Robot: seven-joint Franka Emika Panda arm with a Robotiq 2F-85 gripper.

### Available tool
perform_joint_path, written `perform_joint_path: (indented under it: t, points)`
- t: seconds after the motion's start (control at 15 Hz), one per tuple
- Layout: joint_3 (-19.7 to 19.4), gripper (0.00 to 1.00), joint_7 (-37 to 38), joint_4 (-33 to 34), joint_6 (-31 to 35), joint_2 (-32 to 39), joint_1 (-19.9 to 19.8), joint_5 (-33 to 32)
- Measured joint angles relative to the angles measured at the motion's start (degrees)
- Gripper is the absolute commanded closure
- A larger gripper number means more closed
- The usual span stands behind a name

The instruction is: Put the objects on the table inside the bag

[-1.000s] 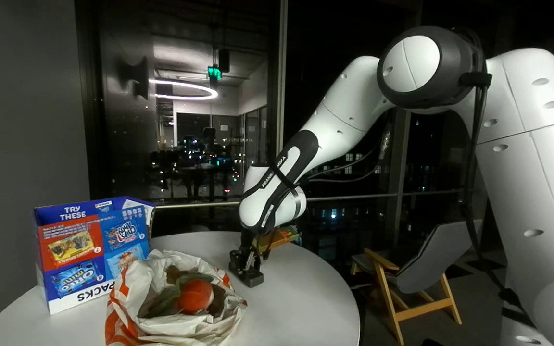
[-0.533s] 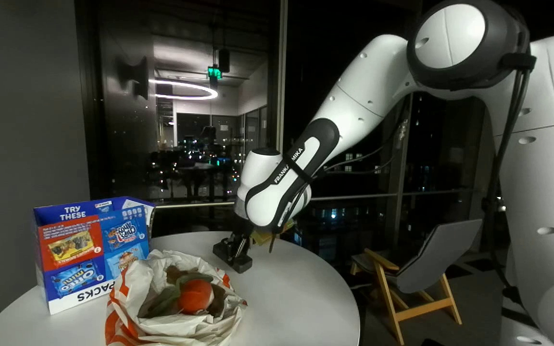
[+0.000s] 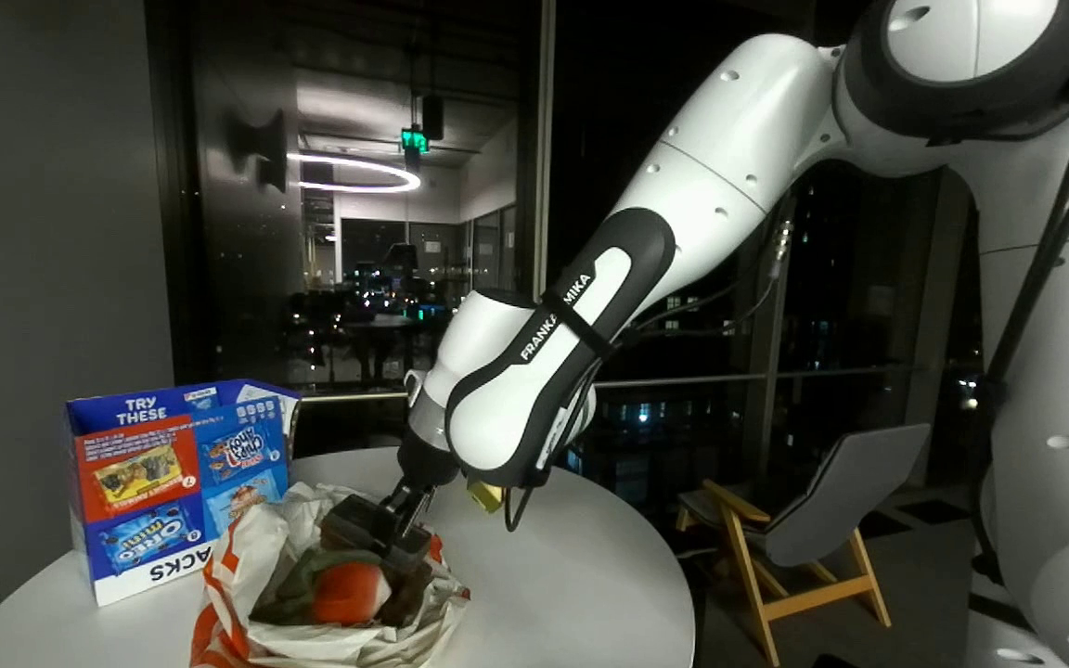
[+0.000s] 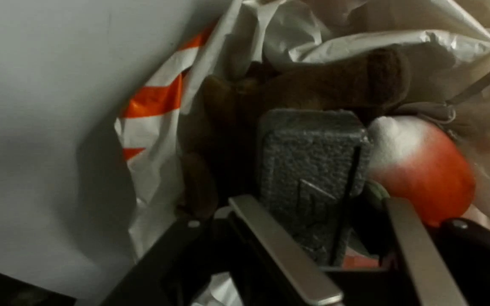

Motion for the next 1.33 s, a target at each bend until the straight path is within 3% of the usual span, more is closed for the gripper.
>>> perform_joint_path:
  t: [0.27,0.67,1.33]
  points:
    - [2.3,0.7,-4.7,-1.9,1.9,-2.3,0.3,-0.5]
    - [4.7,0.7,-14.4,-2.6,1.8,-1.3,-1.5,4.1]
    - [3.6,0.7,-22.2,-1.6,0.7,2.1,-3.5,1.7]
